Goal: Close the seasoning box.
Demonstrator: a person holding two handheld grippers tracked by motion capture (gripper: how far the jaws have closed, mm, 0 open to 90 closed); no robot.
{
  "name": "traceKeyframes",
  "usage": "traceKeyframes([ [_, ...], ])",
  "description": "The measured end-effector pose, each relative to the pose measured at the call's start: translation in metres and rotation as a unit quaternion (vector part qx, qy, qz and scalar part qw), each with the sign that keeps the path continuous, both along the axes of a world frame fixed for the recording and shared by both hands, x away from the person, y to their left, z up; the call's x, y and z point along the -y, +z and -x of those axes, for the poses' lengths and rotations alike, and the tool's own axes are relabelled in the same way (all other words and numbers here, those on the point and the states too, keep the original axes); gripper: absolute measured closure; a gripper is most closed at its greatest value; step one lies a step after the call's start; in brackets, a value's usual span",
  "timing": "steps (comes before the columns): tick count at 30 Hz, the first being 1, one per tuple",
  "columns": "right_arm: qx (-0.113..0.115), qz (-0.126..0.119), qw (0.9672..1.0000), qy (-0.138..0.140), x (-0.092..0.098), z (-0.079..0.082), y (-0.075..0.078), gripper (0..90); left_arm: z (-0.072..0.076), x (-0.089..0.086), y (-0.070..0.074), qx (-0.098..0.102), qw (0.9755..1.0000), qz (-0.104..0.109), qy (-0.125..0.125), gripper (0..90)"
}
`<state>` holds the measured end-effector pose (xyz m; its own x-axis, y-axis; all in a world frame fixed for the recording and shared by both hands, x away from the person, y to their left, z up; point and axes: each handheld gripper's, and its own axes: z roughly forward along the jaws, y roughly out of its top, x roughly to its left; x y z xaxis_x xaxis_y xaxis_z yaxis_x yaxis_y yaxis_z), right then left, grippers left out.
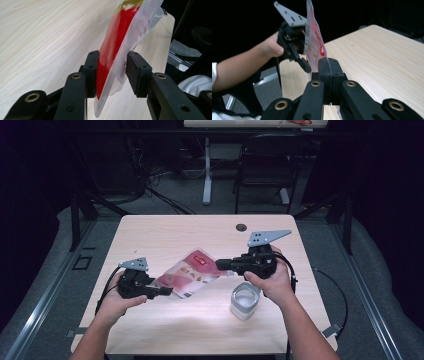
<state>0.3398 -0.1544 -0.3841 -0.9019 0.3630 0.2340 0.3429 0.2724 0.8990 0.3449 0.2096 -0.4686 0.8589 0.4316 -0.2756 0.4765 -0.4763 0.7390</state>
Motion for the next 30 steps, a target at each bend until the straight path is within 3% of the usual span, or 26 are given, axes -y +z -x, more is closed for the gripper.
traceKeyframes([
  [10, 0.008, -0.021, 0.9997, -0.009, -0.002, 0.0, 0.002, 90.0, -0.001, 0.0, -0.002, -0.003, 0.9999, 0.009, 0.004, 59.6],
  [17, 0.016, -0.009, 0.9998, -0.008, -0.006, -0.001, 0.005, 90.0, -0.003, -0.003, -0.004, -0.011, 0.9999, 0.011, 0.007, 56.1],
  [22, 0.023, 0.004, 0.9997, -0.006, -0.01, 0.0, 0.004, 90.0, -0.005, -0.006, -0.009, -0.013, 0.9998, 0.005, 0.012, 54.8],
  [30, 0.024, 0.005, 0.9997, -0.005, -0.016, -0.001, -0.001, 90.0, -0.005, -0.003, -0.012, -0.004, 0.9995, -0.025, 0.018, 52.9],
])
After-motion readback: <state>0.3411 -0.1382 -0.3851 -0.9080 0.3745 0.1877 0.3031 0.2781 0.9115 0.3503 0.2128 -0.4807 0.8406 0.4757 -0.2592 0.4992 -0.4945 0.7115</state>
